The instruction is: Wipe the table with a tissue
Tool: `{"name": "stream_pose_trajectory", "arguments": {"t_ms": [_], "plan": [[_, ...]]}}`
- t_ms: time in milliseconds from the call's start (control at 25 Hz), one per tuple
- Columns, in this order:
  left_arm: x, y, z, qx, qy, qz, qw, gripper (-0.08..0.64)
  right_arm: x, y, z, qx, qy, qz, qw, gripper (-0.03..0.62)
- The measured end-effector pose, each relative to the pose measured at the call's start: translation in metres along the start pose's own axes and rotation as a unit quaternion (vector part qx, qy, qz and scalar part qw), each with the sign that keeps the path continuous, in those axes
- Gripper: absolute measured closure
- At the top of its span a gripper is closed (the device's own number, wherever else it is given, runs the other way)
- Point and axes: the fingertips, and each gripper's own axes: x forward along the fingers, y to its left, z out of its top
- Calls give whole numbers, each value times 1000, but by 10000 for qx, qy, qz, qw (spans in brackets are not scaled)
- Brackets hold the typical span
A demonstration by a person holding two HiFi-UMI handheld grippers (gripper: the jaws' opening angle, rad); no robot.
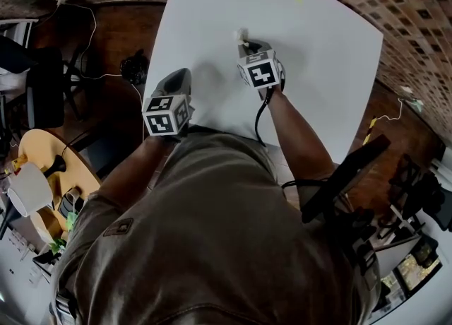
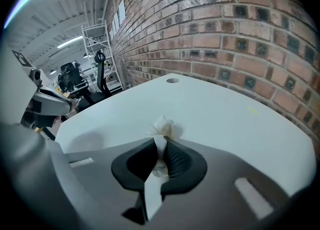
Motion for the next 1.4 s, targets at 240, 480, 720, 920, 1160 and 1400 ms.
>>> {"name": "stream_pose_trajectory", "arguments": {"t_ms": [240, 480, 720, 920, 1160, 1400], "plan": [[17, -24, 5, 136, 41, -270, 9995, 558, -18, -39, -26, 369, 106, -349, 9986, 552], [28, -43, 9, 262, 89, -500, 9984, 558, -46, -86, -54, 782, 210, -860, 9930, 552], [30, -42, 10, 270, 77, -489, 9984, 558, -42, -85, -51, 818, 187, -874, 9926, 552], [20, -22, 10, 196, 54, -289, 9994, 558, -20, -53, -22, 534, 84, -563, 9969, 552], [7, 3, 4, 52, 64, -25, 10000, 558, 2, -10, 0, 186, 34, -92, 9998, 552], [5, 3, 4, 30, 38, -63, 10000, 558, 4, 26, -2, 44, 108, 264, 9996, 554]]}}
